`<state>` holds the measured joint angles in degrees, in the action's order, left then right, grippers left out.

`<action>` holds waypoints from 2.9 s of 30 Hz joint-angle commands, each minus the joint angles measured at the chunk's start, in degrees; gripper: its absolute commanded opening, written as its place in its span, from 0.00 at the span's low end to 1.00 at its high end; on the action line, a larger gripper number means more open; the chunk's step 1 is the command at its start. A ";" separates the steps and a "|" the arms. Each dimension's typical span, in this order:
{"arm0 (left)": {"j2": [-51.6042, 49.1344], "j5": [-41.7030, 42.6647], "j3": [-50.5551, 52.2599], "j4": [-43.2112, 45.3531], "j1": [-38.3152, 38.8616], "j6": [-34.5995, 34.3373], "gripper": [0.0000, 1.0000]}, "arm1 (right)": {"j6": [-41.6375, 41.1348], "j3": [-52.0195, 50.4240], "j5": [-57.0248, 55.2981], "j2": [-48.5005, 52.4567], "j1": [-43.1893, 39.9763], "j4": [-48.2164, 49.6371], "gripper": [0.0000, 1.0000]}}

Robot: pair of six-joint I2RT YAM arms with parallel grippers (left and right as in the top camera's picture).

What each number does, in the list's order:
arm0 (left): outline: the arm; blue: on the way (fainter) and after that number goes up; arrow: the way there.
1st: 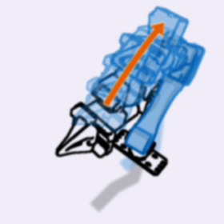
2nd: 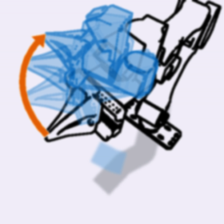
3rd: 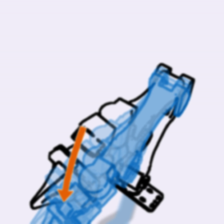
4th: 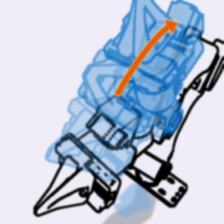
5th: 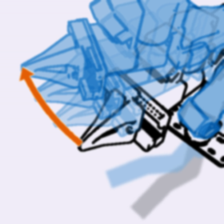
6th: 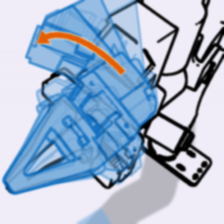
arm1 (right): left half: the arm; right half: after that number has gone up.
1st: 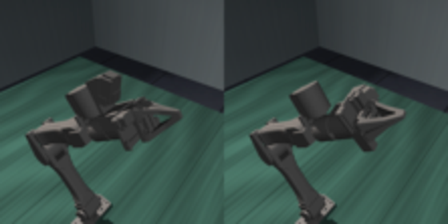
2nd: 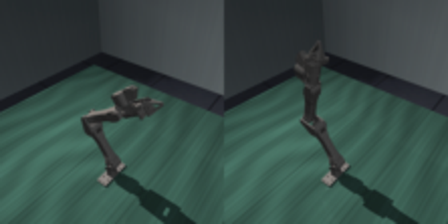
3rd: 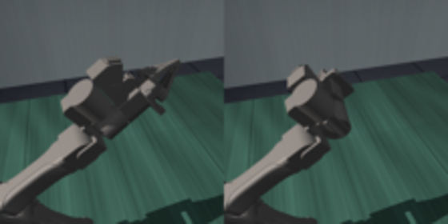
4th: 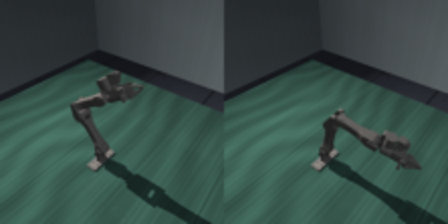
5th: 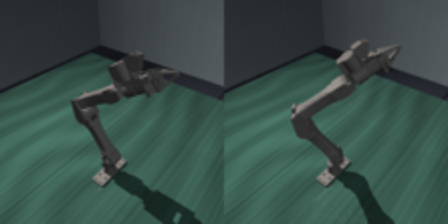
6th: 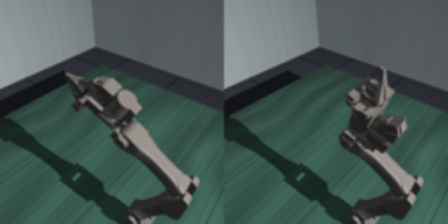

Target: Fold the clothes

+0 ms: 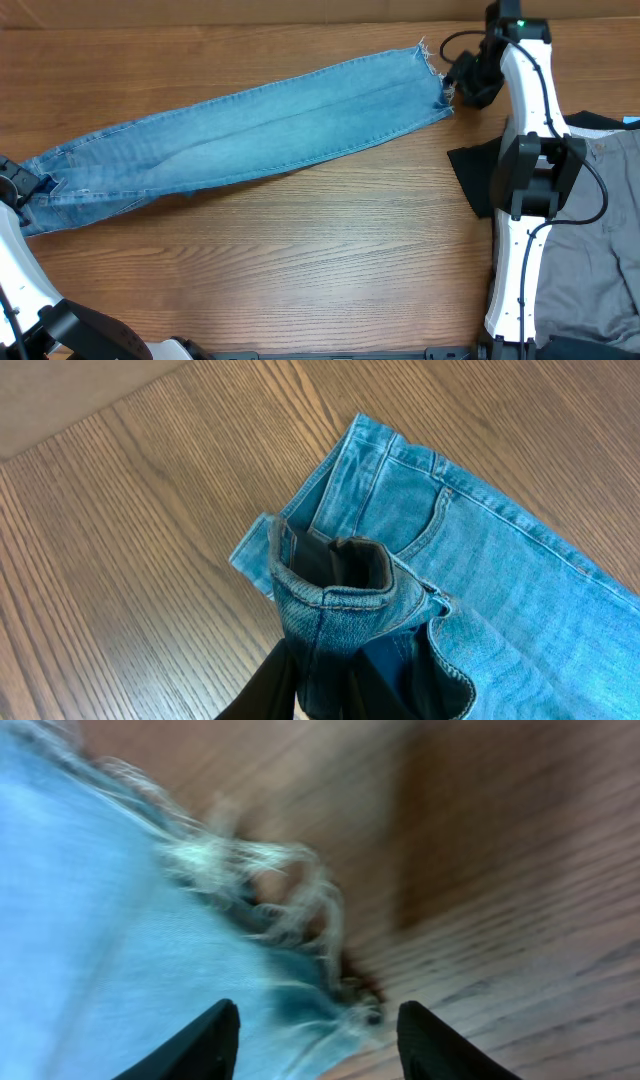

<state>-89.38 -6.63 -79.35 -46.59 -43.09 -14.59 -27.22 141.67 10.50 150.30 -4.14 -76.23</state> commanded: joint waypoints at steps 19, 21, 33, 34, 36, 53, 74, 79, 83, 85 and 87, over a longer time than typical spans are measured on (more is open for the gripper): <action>-0.37 -3.52 -1.92 -2.51 -0.07 1.36 0.09 | 2.21 5.18 -3.63 -9.46 -1.51 -11.32 0.04; -0.37 -4.98 -1.92 -2.97 -0.11 1.33 0.07 | 2.19 7.56 -5.66 -11.93 -1.51 -15.17 0.04; -2.38 -4.94 -1.81 -2.71 -0.04 1.33 0.04 | -6.08 11.96 -4.37 -12.98 0.63 -6.14 0.04; -3.17 -4.90 -1.79 -2.80 0.00 1.31 0.04 | -7.26 11.61 -4.28 -12.63 0.72 -4.83 0.04; -5.05 -4.61 -1.79 -2.95 0.04 1.31 0.04 | -9.81 10.75 -4.17 -11.43 0.94 -1.90 0.04; -10.25 1.40 -1.79 1.16 0.04 1.31 0.09 | -14.80 10.08 3.50 0.28 1.57 13.49 0.04; -10.38 6.34 -1.77 5.70 0.04 4.61 0.58 | -6.51 7.58 7.61 0.46 1.57 12.52 1.00; -10.38 6.08 -1.77 6.82 0.04 4.76 0.23 | -4.22 8.46 7.65 0.20 0.81 7.02 1.00; -10.38 6.14 -1.77 6.75 0.04 4.76 0.04 | -2.47 8.48 7.61 -0.17 0.79 4.92 1.00; -10.38 5.79 -1.77 6.82 0.04 4.74 0.04 | -2.47 8.48 7.63 -0.50 0.79 4.33 1.00; -10.40 4.15 -1.77 7.48 0.00 2.89 0.04 | -2.45 8.48 7.63 -0.87 0.81 3.34 1.00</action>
<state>-99.44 -0.89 -79.68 -39.94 -43.11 -10.55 -31.20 148.09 17.78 150.54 -3.75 -72.29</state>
